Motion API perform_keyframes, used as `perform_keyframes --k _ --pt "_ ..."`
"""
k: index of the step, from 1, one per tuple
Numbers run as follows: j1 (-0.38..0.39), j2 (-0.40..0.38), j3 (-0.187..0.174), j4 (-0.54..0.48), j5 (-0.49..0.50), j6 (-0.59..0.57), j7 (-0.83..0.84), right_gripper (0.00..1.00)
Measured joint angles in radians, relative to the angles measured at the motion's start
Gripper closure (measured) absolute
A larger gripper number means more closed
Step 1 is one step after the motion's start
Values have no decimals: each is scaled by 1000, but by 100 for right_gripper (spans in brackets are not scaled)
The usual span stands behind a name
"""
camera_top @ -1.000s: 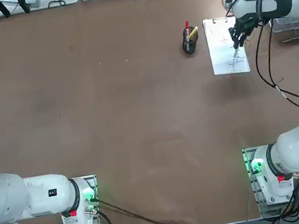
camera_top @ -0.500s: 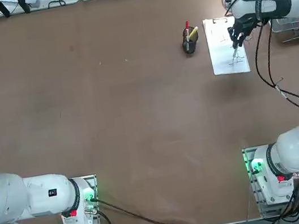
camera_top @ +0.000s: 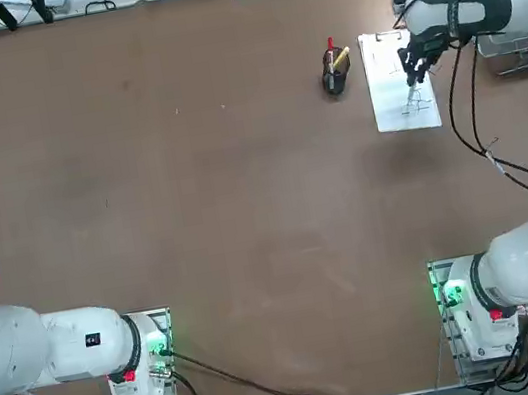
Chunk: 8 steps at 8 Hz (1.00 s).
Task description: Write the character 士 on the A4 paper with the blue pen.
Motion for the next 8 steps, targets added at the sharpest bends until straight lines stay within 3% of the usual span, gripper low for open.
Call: perform_keyframes --k 8 --pt "1 0 38 1 17 9 44 80"
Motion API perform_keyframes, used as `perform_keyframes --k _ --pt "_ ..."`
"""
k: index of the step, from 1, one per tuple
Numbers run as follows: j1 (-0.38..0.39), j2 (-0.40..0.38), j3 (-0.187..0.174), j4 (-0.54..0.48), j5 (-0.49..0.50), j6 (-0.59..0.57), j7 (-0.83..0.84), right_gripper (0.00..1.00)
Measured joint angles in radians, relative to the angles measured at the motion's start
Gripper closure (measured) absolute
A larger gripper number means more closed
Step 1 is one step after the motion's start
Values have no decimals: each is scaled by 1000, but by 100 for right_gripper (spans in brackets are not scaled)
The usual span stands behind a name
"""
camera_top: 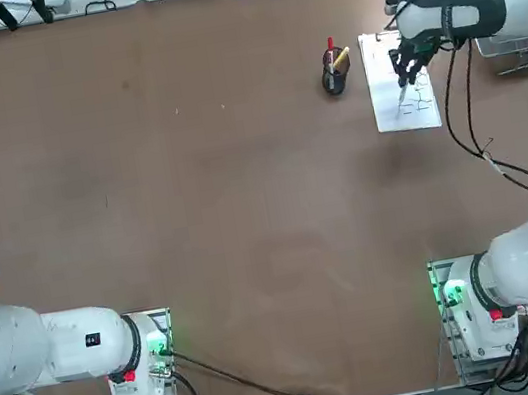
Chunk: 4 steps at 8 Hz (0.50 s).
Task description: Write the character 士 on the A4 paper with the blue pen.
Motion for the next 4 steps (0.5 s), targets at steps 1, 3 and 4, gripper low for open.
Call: perform_keyframes --k 1,3,4 --pt "0 0 1 5 0 0 0 80" --pt "0 -1 1 28 0 -8 -7 80" --pt "0 -1 1 40 -1 -15 -20 80"
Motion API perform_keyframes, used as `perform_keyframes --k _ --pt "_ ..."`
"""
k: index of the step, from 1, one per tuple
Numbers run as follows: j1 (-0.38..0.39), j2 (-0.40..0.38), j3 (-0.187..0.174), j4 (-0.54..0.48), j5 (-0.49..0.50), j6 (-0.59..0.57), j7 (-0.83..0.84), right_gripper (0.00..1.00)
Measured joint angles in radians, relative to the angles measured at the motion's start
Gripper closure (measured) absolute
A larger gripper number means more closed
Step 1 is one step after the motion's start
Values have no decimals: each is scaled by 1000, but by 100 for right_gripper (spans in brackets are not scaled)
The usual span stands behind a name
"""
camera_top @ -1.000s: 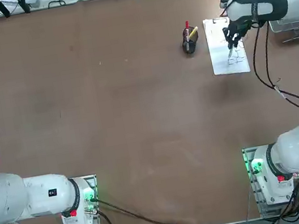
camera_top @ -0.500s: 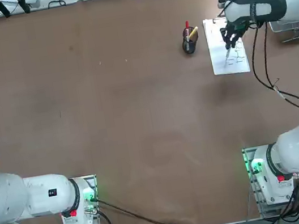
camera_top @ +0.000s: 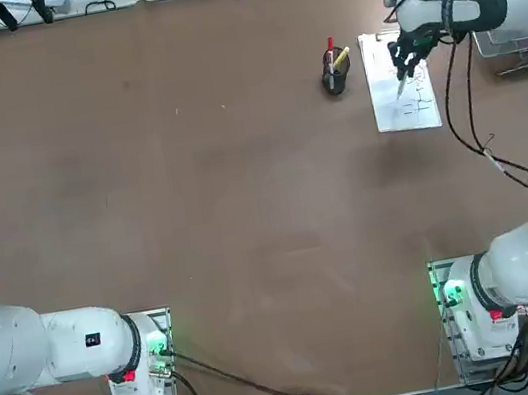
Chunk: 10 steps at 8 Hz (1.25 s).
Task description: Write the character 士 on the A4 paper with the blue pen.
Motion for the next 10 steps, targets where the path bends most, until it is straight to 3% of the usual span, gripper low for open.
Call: perform_keyframes --k 6,10 --pt "-3 4 -21 13 -69 -6 -76 80" --pt "-3 15 -24 13 -173 -7 -125 80"
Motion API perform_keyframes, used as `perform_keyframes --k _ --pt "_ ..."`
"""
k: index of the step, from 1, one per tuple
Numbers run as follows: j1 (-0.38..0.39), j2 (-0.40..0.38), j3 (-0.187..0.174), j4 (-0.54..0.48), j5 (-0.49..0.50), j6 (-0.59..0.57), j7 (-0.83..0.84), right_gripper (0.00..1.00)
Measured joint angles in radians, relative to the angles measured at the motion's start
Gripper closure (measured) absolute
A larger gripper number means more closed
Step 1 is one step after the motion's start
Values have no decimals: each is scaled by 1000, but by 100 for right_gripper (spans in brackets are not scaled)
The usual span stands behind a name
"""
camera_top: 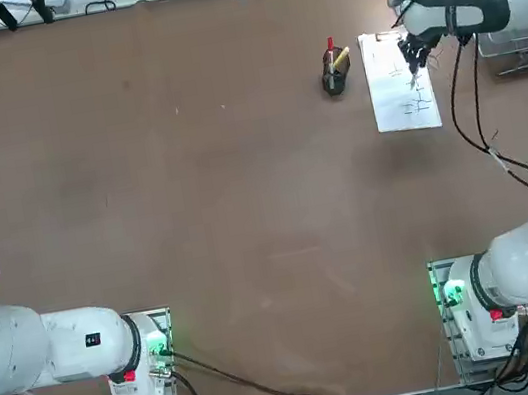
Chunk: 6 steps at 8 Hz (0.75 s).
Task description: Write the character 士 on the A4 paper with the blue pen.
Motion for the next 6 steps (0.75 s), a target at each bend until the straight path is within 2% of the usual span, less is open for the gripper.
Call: perform_keyframes --k 3,6 --pt "0 -9 2 3 -12 -1 -169 80" --pt "1 -51 8 8 -13 0 -404 80"
